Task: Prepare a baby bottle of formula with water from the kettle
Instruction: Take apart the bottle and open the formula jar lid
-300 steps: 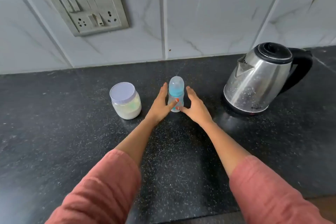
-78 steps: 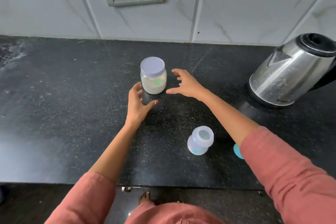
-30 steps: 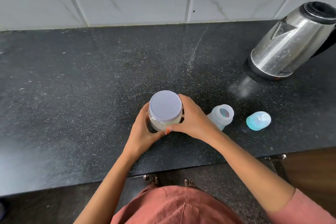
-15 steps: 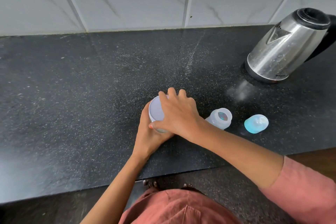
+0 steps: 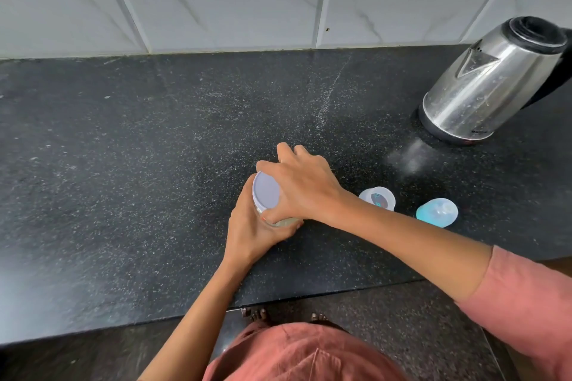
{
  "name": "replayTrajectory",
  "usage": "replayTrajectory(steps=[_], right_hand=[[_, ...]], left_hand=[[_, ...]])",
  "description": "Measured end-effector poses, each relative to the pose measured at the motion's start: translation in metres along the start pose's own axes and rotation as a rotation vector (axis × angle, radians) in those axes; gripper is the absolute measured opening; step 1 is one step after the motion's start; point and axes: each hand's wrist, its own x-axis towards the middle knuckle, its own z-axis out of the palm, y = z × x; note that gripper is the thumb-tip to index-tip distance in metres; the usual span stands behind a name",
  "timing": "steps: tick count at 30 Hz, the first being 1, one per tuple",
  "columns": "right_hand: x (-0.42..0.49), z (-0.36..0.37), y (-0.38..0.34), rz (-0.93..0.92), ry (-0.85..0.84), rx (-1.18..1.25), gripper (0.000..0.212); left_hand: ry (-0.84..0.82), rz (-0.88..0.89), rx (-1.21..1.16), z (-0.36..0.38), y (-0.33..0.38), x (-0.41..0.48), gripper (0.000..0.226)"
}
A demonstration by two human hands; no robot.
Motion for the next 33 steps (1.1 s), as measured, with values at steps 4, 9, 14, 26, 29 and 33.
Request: replayTrajectory(steps=[4, 9, 14, 26, 29, 33], right_hand=[[0.0, -0.001, 0.003, -0.037, 0.006, -0.001, 0.069], [0.002, -0.007, 0.011, -0.206, -0.088, 0.002, 0.067], [0.003, -0.012, 0.019, -0.314, -0.2, 0.061, 0.062], [-0.01, -0.008, -0.016, 0.056, -0.063, 0.022, 0.059], [-0.008, -0.009, -0.014, -0.058, -0.109, 0.124, 0.05], [-0.006, -0.008, -0.012, -0.143, -0.138, 0.262, 0.043]], left_hand=[[0.004, -0.023, 0.02, -0.001, 0.003, 0.0, 0.076], [-0.043, -0.03, 0.035, -0.005, 0.006, 0.002, 0.074], [-0.062, -0.038, 0.012, -0.007, 0.008, 0.0, 0.08], [-0.086, -0.001, -0.12, -0.005, 0.008, -0.001, 0.075], [-0.103, -0.04, -0.061, -0.006, 0.003, 0.0, 0.076], [-0.099, -0.018, -0.035, -0.005, -0.001, 0.0, 0.082]])
